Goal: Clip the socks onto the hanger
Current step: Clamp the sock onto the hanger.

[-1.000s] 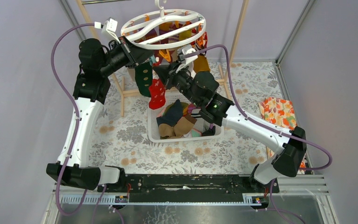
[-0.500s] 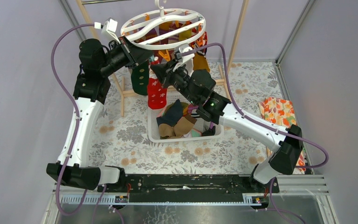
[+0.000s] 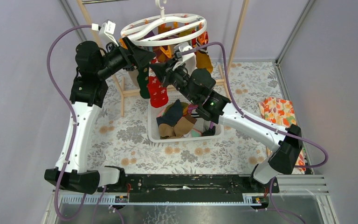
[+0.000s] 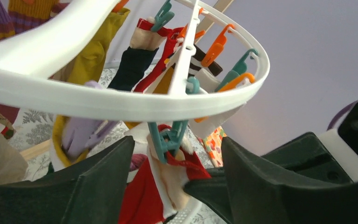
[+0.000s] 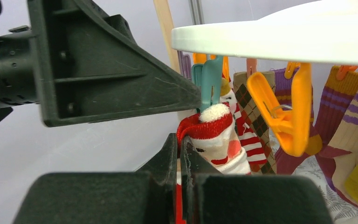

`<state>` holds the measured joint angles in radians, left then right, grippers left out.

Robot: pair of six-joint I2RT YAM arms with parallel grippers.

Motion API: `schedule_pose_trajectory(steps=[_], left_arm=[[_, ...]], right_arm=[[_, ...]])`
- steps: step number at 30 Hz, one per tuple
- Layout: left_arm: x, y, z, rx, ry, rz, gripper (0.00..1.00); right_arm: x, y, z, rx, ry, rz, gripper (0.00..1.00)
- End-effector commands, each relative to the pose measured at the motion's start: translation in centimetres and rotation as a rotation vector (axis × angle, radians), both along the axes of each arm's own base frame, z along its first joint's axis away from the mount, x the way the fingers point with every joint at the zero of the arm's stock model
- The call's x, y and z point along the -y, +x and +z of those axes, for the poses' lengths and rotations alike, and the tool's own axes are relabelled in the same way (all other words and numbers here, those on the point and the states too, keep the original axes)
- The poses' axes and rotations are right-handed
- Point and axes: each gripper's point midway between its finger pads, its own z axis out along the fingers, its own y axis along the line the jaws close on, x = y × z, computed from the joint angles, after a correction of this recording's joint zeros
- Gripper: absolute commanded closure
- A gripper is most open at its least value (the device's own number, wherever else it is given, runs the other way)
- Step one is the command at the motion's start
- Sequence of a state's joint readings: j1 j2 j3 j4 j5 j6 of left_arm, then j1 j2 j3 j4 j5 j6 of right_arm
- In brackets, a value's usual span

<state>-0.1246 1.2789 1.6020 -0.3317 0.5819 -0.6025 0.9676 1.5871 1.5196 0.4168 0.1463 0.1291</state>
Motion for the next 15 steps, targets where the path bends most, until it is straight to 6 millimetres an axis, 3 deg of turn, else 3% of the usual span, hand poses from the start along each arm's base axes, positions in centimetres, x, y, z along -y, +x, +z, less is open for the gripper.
schedule_pose_trajectory(steps=[1, 7, 15], left_arm=[[-0.9, -1.6, 1.5, 0.062, 0.033, 0.019, 0.22], [-1.3, -3.4, 0.4, 0.059, 0.039, -0.05, 0.21], [0.3, -6.0, -5.3, -0.025, 0.058, -0.258, 0.28]], right_arm=[[0.9, 0.1, 4.3, 0.061, 0.106, -0.007, 1.0], [0.5, 0.0, 4.7, 0.03, 0.105, 0.064, 0.92], [-0.4, -0.4, 5.0, -0.012, 0.086, 0.161, 0.87]])
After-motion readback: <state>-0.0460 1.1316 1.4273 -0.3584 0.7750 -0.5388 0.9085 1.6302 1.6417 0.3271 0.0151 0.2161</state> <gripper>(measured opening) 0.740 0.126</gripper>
